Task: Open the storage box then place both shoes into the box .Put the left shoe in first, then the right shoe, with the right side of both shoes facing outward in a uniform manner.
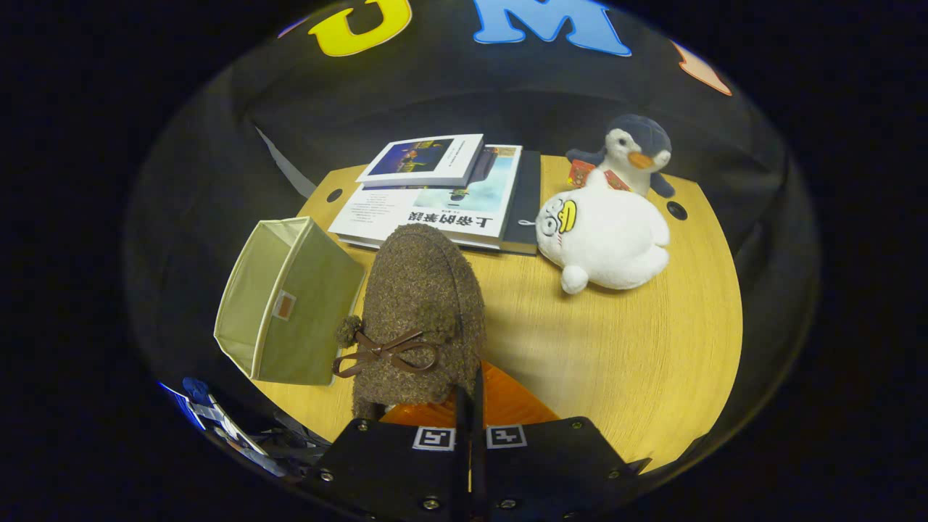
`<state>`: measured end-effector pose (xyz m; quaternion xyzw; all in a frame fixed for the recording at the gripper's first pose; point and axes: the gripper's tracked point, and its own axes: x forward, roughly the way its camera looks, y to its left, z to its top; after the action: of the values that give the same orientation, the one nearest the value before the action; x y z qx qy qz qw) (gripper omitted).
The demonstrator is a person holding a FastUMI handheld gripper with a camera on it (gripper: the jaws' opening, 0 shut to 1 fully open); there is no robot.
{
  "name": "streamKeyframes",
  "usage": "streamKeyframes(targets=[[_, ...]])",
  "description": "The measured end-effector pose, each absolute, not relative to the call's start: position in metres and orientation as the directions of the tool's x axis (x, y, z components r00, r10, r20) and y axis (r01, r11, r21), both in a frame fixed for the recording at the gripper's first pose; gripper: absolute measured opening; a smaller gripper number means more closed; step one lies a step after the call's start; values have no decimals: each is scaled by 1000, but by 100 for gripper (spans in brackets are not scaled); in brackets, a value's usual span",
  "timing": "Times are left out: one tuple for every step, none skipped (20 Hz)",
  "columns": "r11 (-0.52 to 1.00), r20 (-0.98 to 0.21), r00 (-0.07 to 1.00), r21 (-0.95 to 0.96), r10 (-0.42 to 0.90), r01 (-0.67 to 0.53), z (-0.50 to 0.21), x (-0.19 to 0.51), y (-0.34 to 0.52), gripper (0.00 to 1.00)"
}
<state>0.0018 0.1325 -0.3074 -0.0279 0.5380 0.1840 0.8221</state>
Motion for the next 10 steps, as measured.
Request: streamKeyframes(targets=[[927,-892,359,146,274,-346,-302,5,142,2],[922,-889,363,142,278,-359,-298,7,152,2],[919,-886,365,145,286,-367,-293,9,161,2],[915,-884,363,152,295,-375,-289,11,171,2],[910,-883,358,158,304,-384,-285,12,179,2],[905,-883,353,160,309,-394,-285,15,186,2],[900,-885,347,156,311,-408,-283,17,193,2],[895,-887,341,153,311,-418,-282,18,201,2],[891,-889,334,153,313,-429,-280,19,211,2],[886,-890,326,157,319,-436,-278,19,221,2]])
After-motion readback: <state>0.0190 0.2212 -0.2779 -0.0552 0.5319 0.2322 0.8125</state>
